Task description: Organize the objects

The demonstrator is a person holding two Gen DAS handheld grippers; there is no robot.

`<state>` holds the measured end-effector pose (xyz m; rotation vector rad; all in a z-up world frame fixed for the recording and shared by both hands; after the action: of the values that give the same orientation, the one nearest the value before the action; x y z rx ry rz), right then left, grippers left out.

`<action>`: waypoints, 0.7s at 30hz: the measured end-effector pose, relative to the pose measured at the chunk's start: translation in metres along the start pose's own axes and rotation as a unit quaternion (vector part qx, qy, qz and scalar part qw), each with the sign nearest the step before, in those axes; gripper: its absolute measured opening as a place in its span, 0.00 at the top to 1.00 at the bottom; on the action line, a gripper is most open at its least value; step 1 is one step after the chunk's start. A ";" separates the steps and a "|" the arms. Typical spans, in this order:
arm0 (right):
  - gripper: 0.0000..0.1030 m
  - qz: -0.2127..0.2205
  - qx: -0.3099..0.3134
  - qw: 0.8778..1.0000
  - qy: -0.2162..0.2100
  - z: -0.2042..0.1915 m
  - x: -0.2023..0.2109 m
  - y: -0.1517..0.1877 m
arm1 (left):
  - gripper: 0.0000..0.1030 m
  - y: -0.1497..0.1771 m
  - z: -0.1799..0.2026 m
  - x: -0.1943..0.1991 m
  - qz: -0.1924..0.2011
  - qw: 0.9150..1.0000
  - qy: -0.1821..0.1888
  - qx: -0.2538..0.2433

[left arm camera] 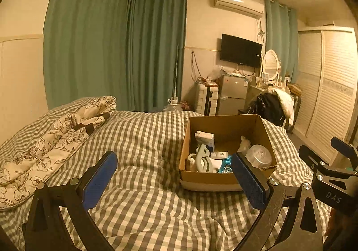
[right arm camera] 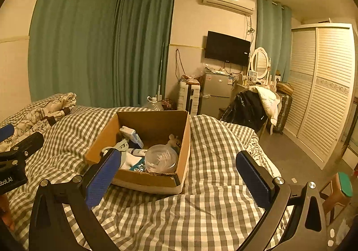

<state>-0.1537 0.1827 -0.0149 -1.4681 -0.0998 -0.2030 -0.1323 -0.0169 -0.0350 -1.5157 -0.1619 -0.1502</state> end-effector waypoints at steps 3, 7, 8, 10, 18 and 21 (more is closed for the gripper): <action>0.00 -0.003 0.000 1.000 0.006 0.001 0.000 0.000 | 0.00 0.001 0.001 0.000 -0.001 1.000 -0.006 -0.009; 0.00 -0.006 0.000 1.000 0.006 -0.001 0.000 0.000 | 0.00 -0.002 0.002 0.001 0.000 1.000 -0.003 -0.011; 0.00 -0.005 -0.001 1.000 0.006 -0.001 0.000 0.000 | 0.00 -0.002 0.003 0.001 0.000 1.000 -0.002 -0.012; 0.00 -0.005 -0.002 1.000 0.004 -0.001 0.001 0.000 | 0.00 -0.001 0.003 0.000 -0.002 1.000 -0.003 -0.016; 0.00 -0.011 -0.003 1.000 0.001 -0.002 0.000 0.000 | 0.00 0.000 0.005 -0.001 -0.005 1.000 -0.004 -0.021; 0.00 -0.010 -0.004 1.000 0.001 -0.002 0.000 0.000 | 0.00 0.000 0.006 -0.002 -0.006 1.000 -0.004 -0.025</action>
<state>-0.1538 0.1805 -0.0154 -1.4750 -0.1136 -0.2214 -0.1339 -0.0107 -0.0355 -1.5655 -0.1751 -0.1579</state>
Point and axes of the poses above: each gripper's, at about its wrist camera, not at the fingertips, and x roughly against the way its jaws point, z to its right, y to its underside, the point moved 3 cm from there along -x, roughly the way its jaws point, and after that the axes turned 10 degrees about z, right-handed, at the moved point
